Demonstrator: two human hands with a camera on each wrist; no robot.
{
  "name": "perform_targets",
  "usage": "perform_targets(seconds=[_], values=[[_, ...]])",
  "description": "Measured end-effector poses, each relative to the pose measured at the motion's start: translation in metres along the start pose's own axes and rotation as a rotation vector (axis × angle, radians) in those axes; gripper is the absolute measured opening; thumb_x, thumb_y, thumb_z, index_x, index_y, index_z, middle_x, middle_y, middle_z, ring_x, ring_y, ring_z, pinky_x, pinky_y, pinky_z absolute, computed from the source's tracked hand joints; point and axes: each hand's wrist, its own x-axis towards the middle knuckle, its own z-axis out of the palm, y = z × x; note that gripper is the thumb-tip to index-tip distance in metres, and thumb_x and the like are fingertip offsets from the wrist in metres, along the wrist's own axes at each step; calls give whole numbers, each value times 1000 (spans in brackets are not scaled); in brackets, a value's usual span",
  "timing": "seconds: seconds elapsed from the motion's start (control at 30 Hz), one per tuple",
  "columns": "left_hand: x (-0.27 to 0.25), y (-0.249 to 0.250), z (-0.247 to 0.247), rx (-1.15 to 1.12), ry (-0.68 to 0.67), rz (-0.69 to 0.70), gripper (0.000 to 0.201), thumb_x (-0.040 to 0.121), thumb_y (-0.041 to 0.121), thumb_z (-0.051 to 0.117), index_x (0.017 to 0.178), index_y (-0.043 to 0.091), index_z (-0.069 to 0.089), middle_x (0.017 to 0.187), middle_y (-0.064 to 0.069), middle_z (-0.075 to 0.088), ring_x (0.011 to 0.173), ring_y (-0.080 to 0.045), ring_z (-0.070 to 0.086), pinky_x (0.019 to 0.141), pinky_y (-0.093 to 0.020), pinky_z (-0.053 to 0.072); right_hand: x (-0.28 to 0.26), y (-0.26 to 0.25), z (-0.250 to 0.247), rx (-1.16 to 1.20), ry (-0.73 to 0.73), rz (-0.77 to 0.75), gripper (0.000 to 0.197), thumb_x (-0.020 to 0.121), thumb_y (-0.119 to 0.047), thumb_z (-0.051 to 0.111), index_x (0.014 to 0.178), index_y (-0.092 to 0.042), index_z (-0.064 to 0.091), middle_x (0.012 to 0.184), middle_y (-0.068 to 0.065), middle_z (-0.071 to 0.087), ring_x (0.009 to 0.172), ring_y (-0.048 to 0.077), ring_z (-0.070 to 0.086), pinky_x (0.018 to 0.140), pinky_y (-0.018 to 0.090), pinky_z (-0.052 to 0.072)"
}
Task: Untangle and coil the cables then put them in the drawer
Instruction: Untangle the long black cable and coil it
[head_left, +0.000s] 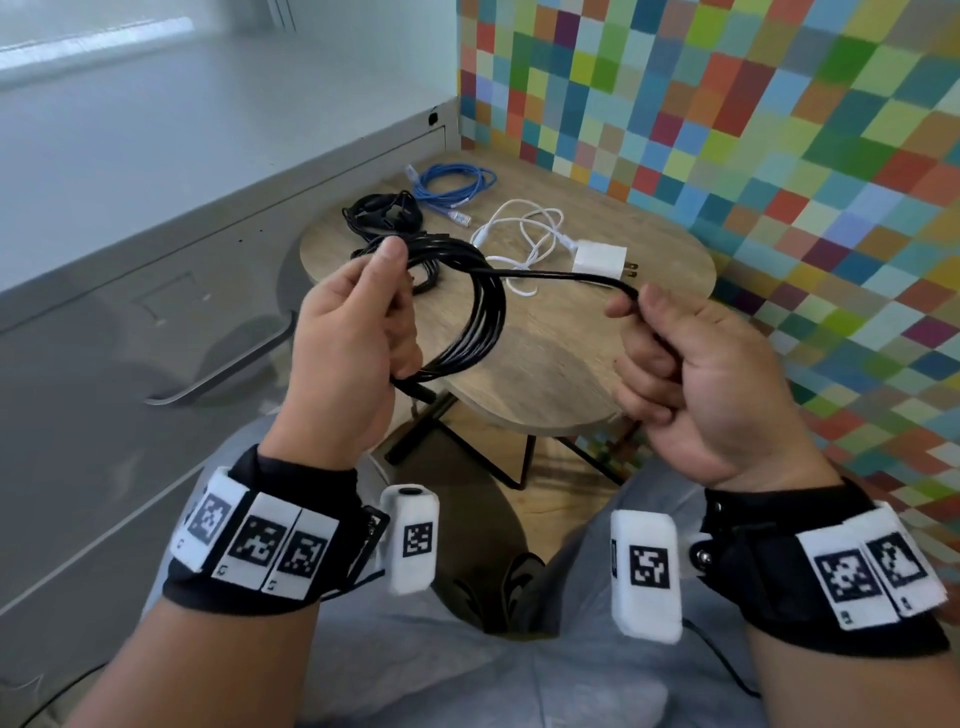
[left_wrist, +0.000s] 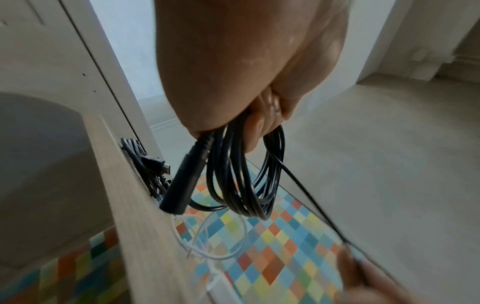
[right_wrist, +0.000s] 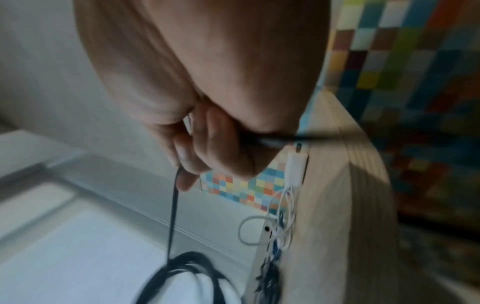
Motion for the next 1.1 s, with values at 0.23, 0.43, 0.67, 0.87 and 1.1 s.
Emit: perform_targets(seconds=[0.23,0.43,0.67,0.87,1.1], values=[[-11,20,9,-479,-67,-139,45,105,52,41,70,24,44,50,10,18,39,-8,10,40,-22,15,3,23,14,-425,132,-262,19,91,-6,76,94,-24,83,99,0,80,93,14,73,83,32,58],[-25,14,30,-636,-180,-146,46,107,52,34,72,24,41,50,8,15,37,-9,10,38,-20,18,0,38,39,-330,123,-285,17,100,-2,65,96,-11,78,81,4,77,73,16,71,72,28,57],[-26,11,33,-668,-197,-194,45,106,52,36,72,23,43,51,8,15,38,-9,10,40,-20,16,-5,28,45,136,14,-86,21,102,-8,55,109,-3,75,106,17,77,104,30,74,89,33,60],[-28,3,41,-469,-73,-116,44,105,47,40,69,21,43,51,8,19,40,-10,11,42,-25,16,-6,28,48,204,-77,40,29,80,-18,71,105,-5,73,93,12,71,91,22,68,81,30,60],[-27,-8,45,-373,-86,1,41,105,42,39,74,17,42,48,8,28,38,-8,22,41,-24,24,-2,32,46,188,-55,38,20,80,-12,68,98,-5,73,100,16,75,96,24,72,85,32,60]])
